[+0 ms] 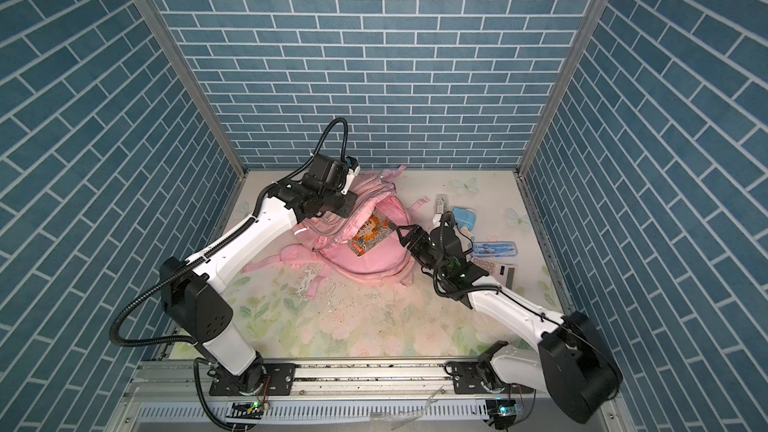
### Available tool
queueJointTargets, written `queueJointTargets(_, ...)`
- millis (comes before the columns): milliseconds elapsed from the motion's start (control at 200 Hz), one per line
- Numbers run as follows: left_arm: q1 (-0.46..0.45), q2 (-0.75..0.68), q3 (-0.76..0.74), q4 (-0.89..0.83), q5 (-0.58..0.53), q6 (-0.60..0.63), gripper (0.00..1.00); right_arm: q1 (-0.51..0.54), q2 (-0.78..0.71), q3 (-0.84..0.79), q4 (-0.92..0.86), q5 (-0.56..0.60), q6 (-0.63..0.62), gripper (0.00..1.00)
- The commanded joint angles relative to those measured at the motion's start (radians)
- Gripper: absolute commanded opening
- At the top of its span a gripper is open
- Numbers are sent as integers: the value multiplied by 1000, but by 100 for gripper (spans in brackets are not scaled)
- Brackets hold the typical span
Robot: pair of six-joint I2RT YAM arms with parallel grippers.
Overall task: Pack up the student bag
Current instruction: 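Release the book inside the bag and withdraw the right gripper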
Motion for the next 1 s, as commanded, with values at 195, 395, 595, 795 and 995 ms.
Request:
queueJointTargets(195, -75, -82, -204, 208, 53, -99, 0, -179, -170, -53, -351, -44, -222, 76)
queueJointTargets(395, -159, 6, -233, 296, 77, -234, 0, -214, -143, -108, -298, -99, -196, 74)
queueJointTargets(595, -215, 93, -207, 374, 71, -359, 0, -242, -116, -111, -304, -100, -181, 73)
queueJointTargets(795, -224, 66, -178, 376, 45, -277, 43, -244, -98, -132, -278, -132, -165, 73)
queueJointTargets(995, -151, -56, -206, 250, -27, -57, 59, -236, -43, -149, -248, -224, -133, 74)
